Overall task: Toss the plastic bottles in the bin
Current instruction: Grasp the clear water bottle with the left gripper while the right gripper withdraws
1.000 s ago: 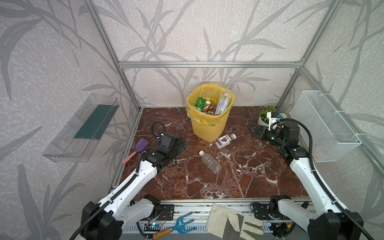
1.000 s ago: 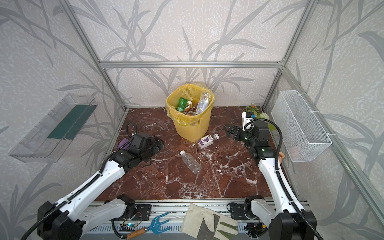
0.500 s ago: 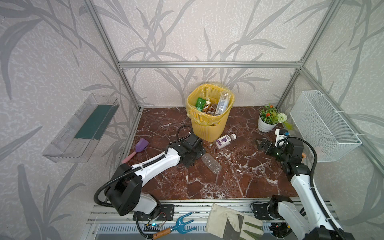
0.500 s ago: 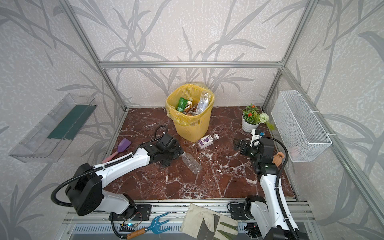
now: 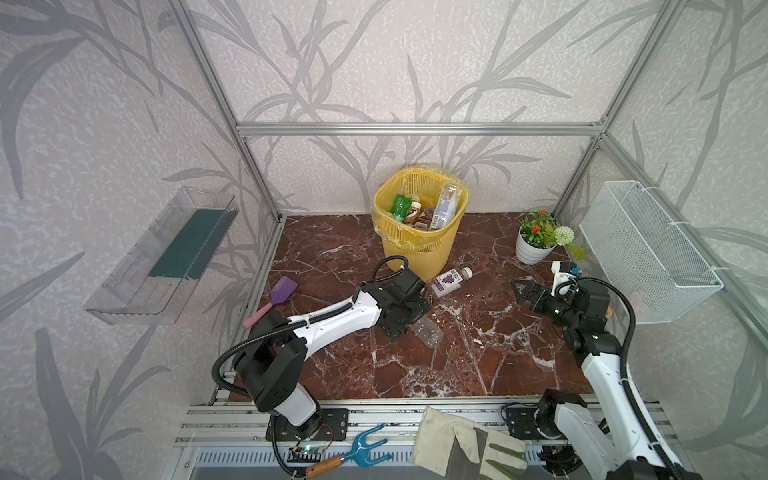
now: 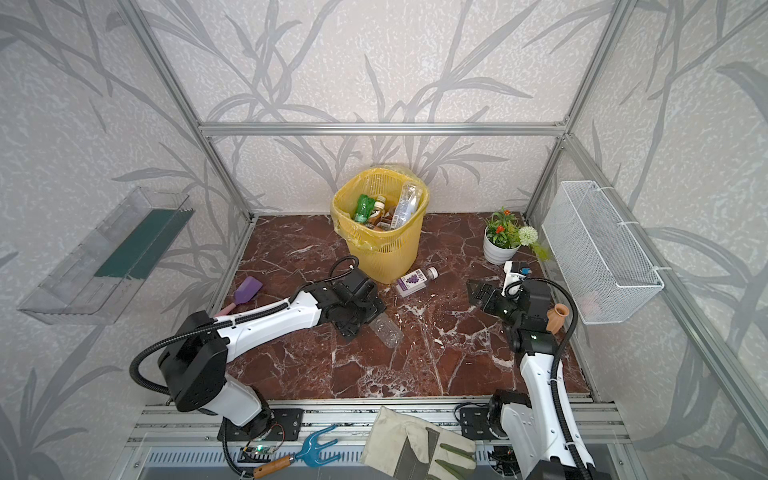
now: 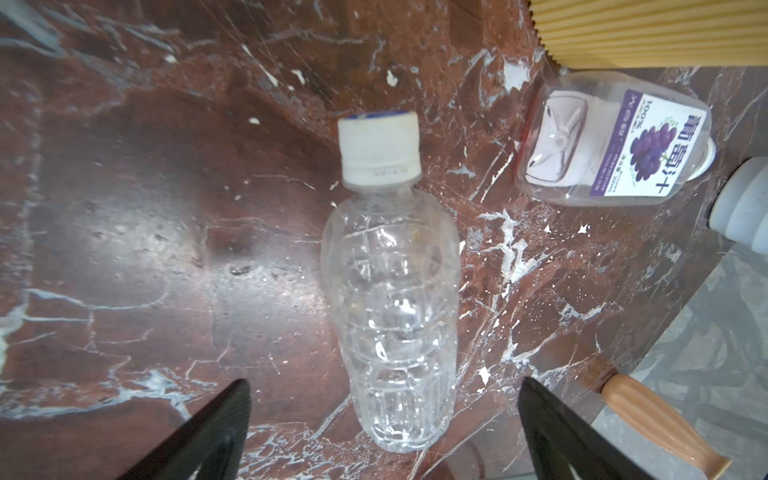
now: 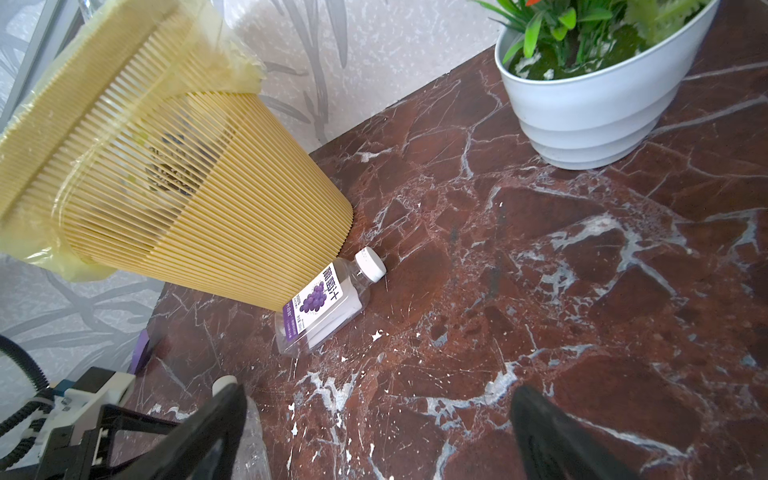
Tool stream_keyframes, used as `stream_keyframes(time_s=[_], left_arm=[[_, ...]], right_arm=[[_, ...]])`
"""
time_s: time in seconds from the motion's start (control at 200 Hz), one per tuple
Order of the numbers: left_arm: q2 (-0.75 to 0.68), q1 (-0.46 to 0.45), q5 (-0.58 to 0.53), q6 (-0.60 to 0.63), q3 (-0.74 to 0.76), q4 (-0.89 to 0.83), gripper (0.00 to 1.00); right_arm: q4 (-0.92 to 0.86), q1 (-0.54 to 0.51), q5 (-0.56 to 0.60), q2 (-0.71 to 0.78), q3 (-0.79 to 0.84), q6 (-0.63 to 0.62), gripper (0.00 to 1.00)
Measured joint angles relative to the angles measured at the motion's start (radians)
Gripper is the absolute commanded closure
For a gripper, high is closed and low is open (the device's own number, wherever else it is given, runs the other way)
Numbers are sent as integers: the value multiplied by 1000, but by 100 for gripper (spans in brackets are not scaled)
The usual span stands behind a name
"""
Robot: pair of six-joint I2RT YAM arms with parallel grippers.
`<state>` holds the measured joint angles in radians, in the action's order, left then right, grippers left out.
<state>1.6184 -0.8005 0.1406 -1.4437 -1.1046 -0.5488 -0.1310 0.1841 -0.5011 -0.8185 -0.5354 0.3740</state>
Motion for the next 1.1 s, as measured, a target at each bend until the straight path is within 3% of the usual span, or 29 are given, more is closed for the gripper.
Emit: stream_keyframes(time_s=[0.29, 0.71, 1.1], left_arm=[[183, -30, 47, 10, -106, -34, 7], [275, -31, 47, 24, -137, -86, 32], [218, -31, -28, 87, -134, -99, 40]], right_arm=[[0, 32, -27, 0, 2, -8, 1], [16, 60, -58, -2, 12, -5, 1], [22, 65, -76, -11, 13, 0, 1]])
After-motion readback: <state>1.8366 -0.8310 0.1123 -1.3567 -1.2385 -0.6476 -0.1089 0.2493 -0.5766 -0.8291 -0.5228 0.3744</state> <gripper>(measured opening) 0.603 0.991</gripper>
